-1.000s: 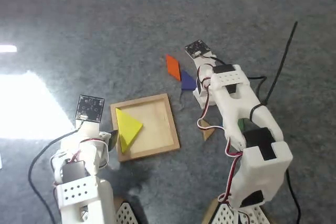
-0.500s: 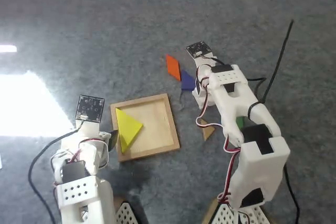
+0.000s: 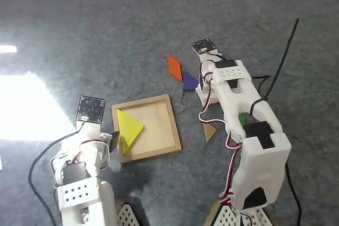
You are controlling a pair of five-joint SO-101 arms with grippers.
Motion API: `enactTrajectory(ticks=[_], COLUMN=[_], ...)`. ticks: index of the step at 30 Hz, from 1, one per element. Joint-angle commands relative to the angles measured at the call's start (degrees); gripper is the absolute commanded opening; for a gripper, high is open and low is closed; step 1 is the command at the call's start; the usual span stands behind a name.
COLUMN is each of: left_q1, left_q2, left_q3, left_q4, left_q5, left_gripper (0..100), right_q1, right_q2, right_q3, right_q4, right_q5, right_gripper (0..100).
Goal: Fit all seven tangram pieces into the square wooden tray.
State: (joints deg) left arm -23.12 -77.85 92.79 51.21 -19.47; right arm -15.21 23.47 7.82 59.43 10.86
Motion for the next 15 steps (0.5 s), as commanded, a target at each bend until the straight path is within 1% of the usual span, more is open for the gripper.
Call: enactTrajectory(ticks=[1,3,7,12,15], left_q1=[0.0,0.0,0.0,0.0,0.0], left_q2=[0.3,0.3,0.3,0.3,0.3], left_q3=[-0.6,-0.6,-0.6,-0.6,-0.6], left_q4=[-1.3,-1.3,-1.3,-1.4,-1.4], left_q5=[-0.4,-0.4,-0.4,-0.4,-0.4], left_gripper=[32,32,32,32,32], right_q1=[1.2,1.2,1.2,1.2,1.2], right_q2=[-0.2,-0.2,-0.2,-0.8,-2.0], right_q3=[-2.5,-2.5,-2.4,-2.2,-2.2], right_q4=[0.0,0.0,0.1,0.2,0.8], right_q5=[-0.5,-0.7,-0.4,-0.3,-0.3], right_gripper=[20.9,18.6,20.3,14.9,14.0])
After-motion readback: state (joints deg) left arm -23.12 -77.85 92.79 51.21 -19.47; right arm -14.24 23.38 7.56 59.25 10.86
